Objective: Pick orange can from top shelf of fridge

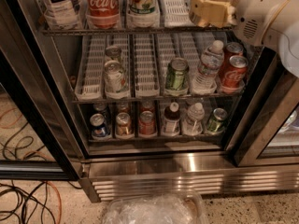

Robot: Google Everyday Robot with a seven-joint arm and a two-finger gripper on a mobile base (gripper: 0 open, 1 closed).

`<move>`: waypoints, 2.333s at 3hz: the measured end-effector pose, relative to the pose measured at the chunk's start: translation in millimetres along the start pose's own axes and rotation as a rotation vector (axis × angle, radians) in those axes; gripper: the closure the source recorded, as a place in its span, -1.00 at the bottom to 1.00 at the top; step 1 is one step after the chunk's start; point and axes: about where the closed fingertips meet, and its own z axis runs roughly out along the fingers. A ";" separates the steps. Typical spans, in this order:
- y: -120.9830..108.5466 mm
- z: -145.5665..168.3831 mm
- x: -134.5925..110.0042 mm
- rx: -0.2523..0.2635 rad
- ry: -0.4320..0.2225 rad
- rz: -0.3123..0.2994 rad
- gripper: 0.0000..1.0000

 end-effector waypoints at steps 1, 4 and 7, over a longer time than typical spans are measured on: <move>8.3 -14.7 11.3 -0.017 0.034 -0.013 1.00; 42.3 -74.2 29.8 -0.071 0.130 -0.041 1.00; 102.6 -69.1 39.9 -0.216 0.132 -0.056 1.00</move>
Offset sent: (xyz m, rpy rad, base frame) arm -0.0505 -0.0203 -0.0481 -0.0965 0.0718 0.0149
